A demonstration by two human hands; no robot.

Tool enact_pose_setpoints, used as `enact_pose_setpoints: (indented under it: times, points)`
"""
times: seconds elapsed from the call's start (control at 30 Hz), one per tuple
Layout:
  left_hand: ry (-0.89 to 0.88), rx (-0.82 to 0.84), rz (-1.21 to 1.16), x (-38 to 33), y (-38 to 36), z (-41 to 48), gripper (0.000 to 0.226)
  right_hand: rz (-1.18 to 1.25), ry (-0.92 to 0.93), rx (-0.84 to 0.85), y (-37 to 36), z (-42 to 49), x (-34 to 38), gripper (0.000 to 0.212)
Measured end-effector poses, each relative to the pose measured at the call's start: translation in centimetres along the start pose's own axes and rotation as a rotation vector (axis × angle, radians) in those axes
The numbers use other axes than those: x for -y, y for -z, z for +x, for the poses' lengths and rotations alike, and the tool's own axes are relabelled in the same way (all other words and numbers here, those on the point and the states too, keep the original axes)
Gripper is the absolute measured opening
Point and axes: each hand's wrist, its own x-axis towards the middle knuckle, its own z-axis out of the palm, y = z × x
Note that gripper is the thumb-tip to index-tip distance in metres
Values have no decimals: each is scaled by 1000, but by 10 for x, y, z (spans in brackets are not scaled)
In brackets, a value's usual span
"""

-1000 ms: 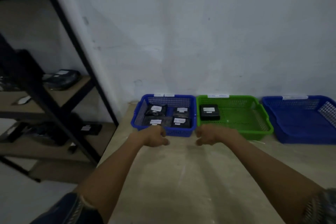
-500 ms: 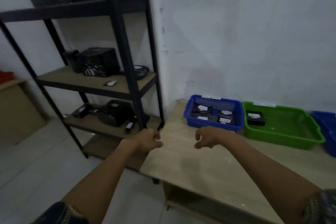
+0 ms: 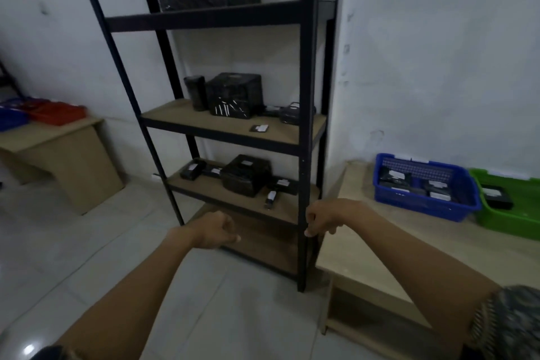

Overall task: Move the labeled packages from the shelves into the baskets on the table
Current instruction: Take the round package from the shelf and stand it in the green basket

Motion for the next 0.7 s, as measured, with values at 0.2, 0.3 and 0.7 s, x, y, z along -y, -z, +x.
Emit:
enact_pose_setpoints:
  times: [0.2,0.3,0.7]
  points:
    - [-5,-70,-28,67,55,52,25,-117,91,-88,44,87,71,34]
    - [8,-29,-24,101,79,78,30,-73,91,-45,68,141,100,35]
    - [-26,-72,-42,246,201,217,13,-37,176,-59,166,315,223,38]
